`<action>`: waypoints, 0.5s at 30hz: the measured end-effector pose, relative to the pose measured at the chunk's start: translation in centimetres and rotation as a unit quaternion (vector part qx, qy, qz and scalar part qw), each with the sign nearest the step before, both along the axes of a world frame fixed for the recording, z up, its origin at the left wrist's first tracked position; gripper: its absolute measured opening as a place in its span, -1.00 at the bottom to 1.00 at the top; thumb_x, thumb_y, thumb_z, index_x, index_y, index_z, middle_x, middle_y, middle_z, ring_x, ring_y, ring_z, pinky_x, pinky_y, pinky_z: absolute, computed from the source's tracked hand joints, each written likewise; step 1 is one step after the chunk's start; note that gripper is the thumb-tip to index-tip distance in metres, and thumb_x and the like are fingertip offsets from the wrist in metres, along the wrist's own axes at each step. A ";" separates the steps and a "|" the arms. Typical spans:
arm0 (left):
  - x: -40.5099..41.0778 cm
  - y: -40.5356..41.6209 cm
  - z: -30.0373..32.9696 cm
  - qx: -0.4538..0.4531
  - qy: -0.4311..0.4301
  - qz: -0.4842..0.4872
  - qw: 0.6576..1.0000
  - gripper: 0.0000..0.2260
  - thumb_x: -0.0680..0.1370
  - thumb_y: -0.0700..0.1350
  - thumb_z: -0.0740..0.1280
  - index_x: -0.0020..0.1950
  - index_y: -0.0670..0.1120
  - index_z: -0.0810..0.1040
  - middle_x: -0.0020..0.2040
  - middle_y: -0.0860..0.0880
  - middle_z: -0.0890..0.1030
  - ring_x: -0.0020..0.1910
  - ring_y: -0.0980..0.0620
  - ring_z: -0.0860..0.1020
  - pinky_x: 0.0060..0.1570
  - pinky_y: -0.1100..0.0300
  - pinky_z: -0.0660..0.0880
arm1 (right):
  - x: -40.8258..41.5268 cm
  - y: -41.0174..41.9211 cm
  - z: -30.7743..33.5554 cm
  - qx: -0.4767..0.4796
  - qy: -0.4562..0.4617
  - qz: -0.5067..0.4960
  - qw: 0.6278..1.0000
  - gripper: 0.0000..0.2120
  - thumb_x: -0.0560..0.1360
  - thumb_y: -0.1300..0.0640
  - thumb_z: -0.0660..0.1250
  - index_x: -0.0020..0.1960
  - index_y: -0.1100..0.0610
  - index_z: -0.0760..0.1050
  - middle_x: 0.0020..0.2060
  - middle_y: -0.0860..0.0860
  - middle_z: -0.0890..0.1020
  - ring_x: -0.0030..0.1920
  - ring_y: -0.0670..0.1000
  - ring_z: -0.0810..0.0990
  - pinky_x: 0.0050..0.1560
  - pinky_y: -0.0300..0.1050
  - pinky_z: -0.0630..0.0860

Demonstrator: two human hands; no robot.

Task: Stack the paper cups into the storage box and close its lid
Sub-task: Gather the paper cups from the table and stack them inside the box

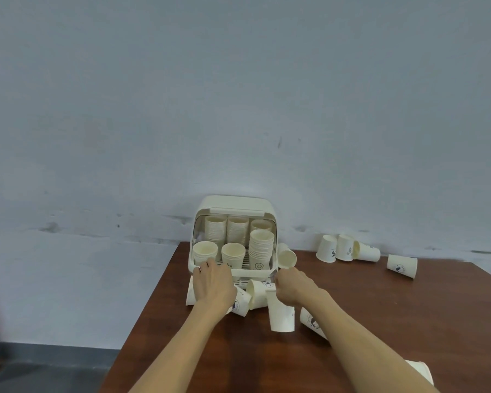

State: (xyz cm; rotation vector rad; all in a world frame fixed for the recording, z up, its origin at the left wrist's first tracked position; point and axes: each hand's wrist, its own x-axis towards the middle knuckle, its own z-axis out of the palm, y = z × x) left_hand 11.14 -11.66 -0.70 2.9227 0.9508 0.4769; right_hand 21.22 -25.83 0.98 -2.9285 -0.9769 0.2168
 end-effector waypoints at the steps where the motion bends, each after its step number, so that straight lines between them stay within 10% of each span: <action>1: 0.1 0.1 0.1 0.000 -0.003 0.000 1.000 -0.76 0.52 -0.17 0.23 0.17 -0.07 0.53 0.21 -0.09 0.48 0.22 -0.08 0.44 0.21 0.09 0.32 | 0.1 0.1 0.3 0.011 0.000 -0.001 1.000 -0.82 0.48 0.24 0.14 0.01 0.16 0.48 -0.08 0.06 0.53 -0.15 0.08 0.51 -0.21 -0.08 0.44; 7: 0.6 0.9 0.6 0.012 -0.031 -0.009 0.999 -0.80 0.54 -0.14 0.22 0.09 -0.05 0.58 0.10 -0.04 0.57 0.15 -0.05 0.47 0.15 0.10 0.32 | 0.3 1.5 2.6 0.048 -0.024 -0.004 0.999 -0.78 0.39 0.31 0.16 -0.05 0.21 0.53 -0.27 0.06 0.61 -0.39 0.02 0.51 -0.21 -0.06 0.61; 15: 1.2 3.1 1.7 0.008 -0.088 -0.006 0.996 -0.87 0.54 -0.13 0.24 -0.11 -0.03 0.59 -0.10 -0.01 0.63 -0.08 -0.02 0.55 -0.01 0.16 0.33 | 2.0 6.4 2.9 0.197 -0.078 0.020 0.977 -0.82 0.49 0.23 0.15 -0.01 0.17 0.51 -0.15 0.11 0.61 -0.16 0.13 0.56 -0.20 0.01 0.53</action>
